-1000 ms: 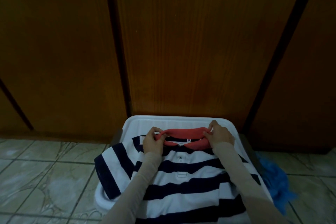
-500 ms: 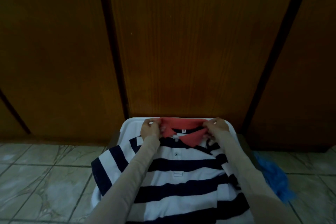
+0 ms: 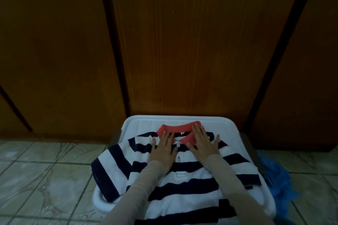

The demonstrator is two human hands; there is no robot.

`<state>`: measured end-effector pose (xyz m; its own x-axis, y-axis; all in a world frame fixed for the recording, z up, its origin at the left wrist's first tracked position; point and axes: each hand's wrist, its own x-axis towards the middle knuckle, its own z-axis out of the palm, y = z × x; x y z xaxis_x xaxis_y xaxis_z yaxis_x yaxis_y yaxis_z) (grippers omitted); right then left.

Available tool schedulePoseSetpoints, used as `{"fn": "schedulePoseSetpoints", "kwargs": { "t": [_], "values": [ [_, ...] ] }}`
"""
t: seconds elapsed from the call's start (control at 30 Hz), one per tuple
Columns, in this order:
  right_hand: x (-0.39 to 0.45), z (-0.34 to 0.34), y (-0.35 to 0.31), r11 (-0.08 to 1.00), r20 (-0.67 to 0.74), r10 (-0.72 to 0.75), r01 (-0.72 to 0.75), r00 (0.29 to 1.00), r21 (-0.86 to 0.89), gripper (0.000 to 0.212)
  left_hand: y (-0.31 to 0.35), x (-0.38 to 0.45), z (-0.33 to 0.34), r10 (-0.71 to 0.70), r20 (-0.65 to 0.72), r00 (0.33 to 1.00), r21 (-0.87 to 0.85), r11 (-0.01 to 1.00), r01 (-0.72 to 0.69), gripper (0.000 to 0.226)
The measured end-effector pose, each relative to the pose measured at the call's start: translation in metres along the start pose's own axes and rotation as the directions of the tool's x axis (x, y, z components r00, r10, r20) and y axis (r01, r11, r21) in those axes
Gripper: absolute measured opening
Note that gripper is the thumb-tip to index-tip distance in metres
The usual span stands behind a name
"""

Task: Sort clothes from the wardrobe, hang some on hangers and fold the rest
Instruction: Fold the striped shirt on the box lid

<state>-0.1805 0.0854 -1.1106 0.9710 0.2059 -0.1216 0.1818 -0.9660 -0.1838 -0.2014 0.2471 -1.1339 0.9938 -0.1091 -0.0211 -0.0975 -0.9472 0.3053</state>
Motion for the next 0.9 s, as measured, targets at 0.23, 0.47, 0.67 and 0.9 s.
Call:
{"fn": "schedulePoseSetpoints", "kwargs": {
  "t": [0.23,0.47,0.67,0.9],
  "values": [
    [0.018,0.007,-0.001,0.983,0.073,0.013,0.001,0.997,-0.184,0.069,-0.001,0.008,0.0,-0.022,0.057,0.998,0.125,0.992,0.015,0.056],
    [0.039,0.004,-0.002,0.977,0.076,0.044,-0.027,0.996,-0.21,0.068,-0.002,0.032,-0.002,-0.039,0.044,0.998,0.146,0.989,0.032,0.055],
    [0.015,-0.006,-0.006,0.984,0.098,-0.091,0.104,0.991,-0.146,0.059,-0.005,0.049,-0.004,-0.059,0.059,0.997,0.153,0.987,0.049,0.055],
    [0.005,0.007,0.013,0.986,0.181,-0.096,0.118,0.979,-0.118,0.064,-0.009,0.052,-0.002,-0.054,0.027,0.998,0.115,0.992,0.051,0.055]
  ]
}}
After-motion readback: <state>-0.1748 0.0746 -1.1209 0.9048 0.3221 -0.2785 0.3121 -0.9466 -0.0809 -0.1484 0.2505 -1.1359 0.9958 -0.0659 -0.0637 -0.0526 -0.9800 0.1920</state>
